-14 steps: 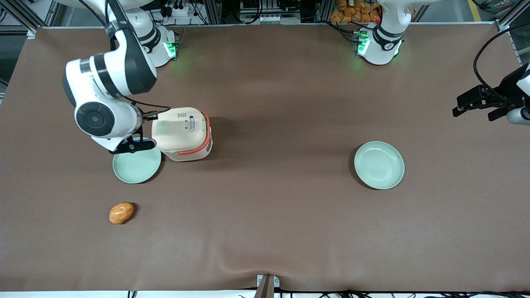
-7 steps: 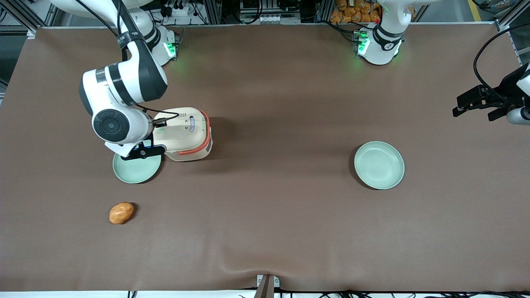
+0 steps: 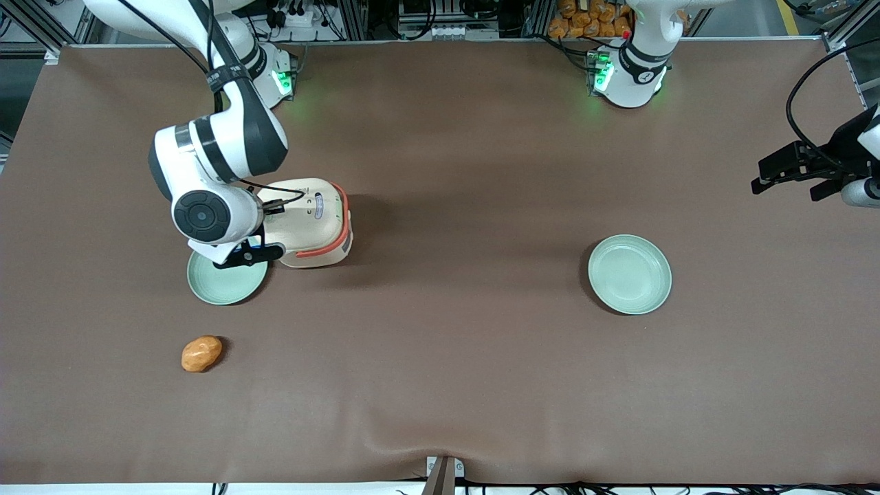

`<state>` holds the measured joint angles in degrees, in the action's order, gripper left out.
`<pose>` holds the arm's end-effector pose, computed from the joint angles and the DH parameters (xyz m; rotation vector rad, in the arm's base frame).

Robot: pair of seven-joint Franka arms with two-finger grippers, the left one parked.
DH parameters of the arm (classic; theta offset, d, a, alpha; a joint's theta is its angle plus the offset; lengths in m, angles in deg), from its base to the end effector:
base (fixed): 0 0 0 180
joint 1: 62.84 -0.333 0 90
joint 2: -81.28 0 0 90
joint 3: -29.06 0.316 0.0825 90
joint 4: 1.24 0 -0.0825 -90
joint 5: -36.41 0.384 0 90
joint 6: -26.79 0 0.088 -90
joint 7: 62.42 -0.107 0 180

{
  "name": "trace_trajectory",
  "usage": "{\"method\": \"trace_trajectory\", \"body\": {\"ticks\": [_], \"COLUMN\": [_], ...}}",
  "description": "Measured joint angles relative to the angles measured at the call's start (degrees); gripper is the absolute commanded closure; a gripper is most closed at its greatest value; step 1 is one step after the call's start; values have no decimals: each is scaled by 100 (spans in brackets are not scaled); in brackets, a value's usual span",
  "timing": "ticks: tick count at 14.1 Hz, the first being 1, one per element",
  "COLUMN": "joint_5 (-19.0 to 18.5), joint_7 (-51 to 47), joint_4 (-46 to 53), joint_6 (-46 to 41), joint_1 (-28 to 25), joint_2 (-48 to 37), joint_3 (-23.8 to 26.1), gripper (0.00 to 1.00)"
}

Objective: Press rice cooker button with right arm
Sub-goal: 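Press the rice cooker's lid-release button with the right gripper fingertips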

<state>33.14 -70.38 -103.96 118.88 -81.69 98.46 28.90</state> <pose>0.5458 0.1785 0.3551 2.8830 0.2942 -0.6790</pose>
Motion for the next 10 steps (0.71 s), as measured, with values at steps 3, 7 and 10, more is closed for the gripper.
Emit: {"method": "trace_trajectory", "body": {"ticks": [3,7,10], "joint_5": [0,0,0], "joint_7": [0,0,0], "joint_4": [-25,-54,-58], "joint_6": [75,128,151], "joint_1": [-12,-18,-20], "joint_2": [9,39,47], "joint_3": [0,0,0], "gripper": [93,93,93]}}
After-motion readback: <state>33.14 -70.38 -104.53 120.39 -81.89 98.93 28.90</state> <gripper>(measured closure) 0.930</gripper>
